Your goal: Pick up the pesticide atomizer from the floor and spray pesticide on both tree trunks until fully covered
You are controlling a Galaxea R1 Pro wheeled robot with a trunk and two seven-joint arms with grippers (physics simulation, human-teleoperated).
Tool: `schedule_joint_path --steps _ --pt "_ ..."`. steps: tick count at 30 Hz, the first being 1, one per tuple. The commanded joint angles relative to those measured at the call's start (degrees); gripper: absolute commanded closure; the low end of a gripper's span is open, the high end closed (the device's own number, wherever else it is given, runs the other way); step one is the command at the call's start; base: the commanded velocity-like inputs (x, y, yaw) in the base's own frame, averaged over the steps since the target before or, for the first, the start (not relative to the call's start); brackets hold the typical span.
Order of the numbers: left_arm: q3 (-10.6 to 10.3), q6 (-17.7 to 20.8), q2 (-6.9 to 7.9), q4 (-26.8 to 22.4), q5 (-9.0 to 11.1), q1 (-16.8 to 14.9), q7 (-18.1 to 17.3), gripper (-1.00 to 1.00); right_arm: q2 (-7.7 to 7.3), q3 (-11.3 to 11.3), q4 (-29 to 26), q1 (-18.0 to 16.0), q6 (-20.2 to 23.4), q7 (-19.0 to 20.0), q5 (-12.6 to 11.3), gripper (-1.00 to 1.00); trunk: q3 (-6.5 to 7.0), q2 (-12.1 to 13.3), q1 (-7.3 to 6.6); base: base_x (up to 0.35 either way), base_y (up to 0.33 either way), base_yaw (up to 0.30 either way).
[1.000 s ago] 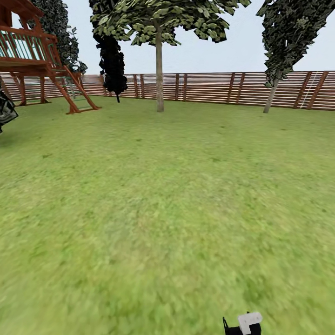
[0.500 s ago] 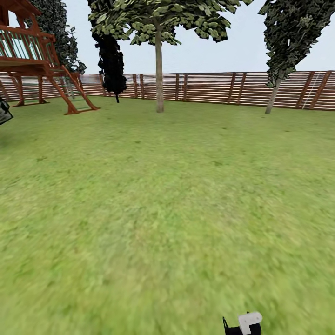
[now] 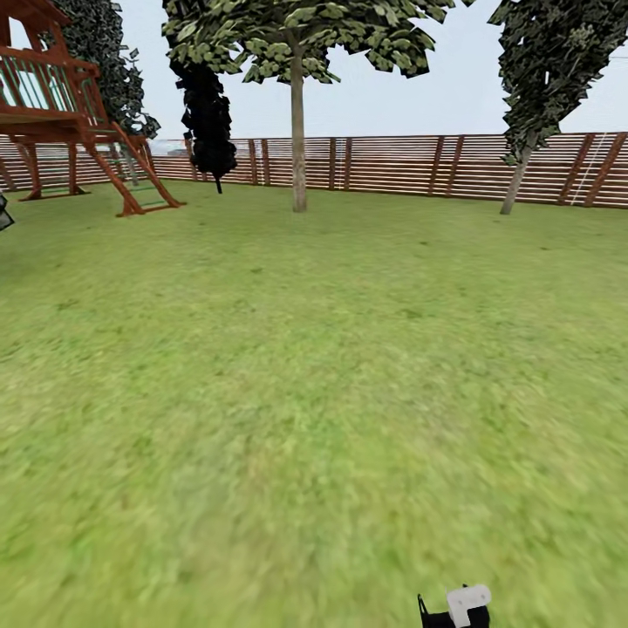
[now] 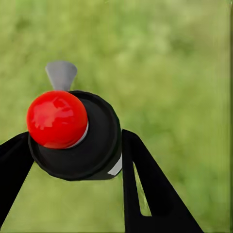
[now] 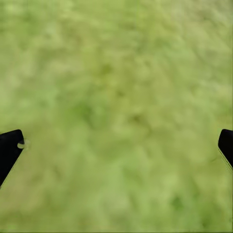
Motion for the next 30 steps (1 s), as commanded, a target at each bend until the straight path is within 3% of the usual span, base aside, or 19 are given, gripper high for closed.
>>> schedule_joint_path --steps 1,30 --pt "0.0 0.0 0.0 -0.03 0.01 0.0 0.0 1.0 0.0 0.0 0.0 0.0 0.0 0.0 0.0 -1.0 0.0 0.0 0.0 0.34 0.0 0.0" --pt "-0.1 -0.08 0.0 0.04 -0.07 0.0 -0.34 1.0 0.0 0.0 0.0 0.0 0.0 0.0 0.0 -1.0 0.0 0.0 0.0 0.34 0.0 0.0"
